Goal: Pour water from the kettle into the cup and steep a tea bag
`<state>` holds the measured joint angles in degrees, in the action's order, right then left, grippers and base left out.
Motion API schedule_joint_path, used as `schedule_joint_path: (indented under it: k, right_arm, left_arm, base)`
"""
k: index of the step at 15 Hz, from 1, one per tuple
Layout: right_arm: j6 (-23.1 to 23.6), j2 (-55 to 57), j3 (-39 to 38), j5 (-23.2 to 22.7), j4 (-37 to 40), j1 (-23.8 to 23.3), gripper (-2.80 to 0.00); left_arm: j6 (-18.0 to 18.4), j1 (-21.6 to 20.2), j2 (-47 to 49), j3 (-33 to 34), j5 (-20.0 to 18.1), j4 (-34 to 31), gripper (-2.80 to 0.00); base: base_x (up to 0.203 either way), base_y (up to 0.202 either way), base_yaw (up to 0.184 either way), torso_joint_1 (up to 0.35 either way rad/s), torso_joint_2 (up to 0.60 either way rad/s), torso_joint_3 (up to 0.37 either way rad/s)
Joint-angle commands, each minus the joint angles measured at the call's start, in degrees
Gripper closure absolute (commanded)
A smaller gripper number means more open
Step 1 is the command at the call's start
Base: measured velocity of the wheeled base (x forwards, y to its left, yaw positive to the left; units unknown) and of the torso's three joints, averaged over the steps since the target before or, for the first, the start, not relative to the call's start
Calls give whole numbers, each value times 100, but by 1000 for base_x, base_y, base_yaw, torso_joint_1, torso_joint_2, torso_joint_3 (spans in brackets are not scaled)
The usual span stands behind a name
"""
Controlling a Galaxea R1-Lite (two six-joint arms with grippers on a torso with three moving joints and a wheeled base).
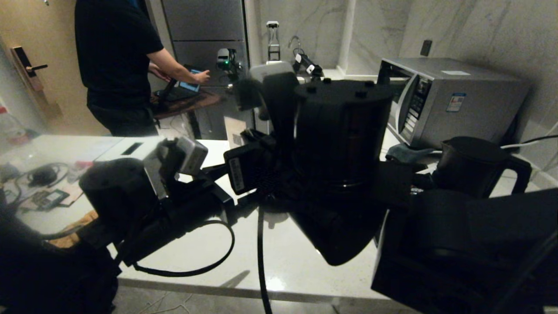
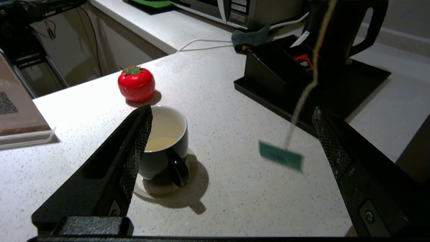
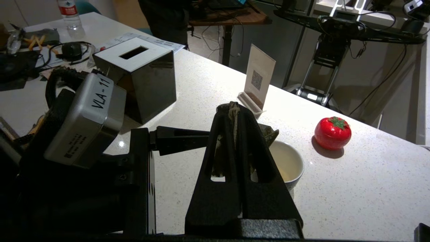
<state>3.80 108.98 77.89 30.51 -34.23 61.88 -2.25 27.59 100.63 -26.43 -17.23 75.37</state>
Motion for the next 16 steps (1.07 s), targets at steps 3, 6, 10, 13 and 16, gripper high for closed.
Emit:
schedule_joint_path:
  k: [3, 6, 10, 13, 16]
  right_arm:
    - [6, 18, 16, 16, -22, 92, 0]
    - [6, 35, 16, 16, -22, 158, 0]
    - [6, 35, 16, 16, -22, 166, 0]
    - [6, 35, 16, 16, -22, 166, 0]
    - [6, 35, 16, 16, -22, 166, 0]
  left_arm:
    - [-3, 10, -70, 102, -17, 127, -280]
    - [-3, 95, -70, 102, -9, 145, -280]
    - [-3, 159, -52, 103, -16, 216, -280]
    - [-3, 159, -52, 135, -9, 247, -280]
    - [-3, 150, -52, 235, -14, 274, -280]
  base:
    - [0, 0, 0, 0, 0, 0]
    - [0, 0, 0, 0, 0, 0]
    - [0, 0, 0, 0, 0, 0]
    - [0, 0, 0, 0, 0, 0]
    - [0, 0, 0, 0, 0, 0]
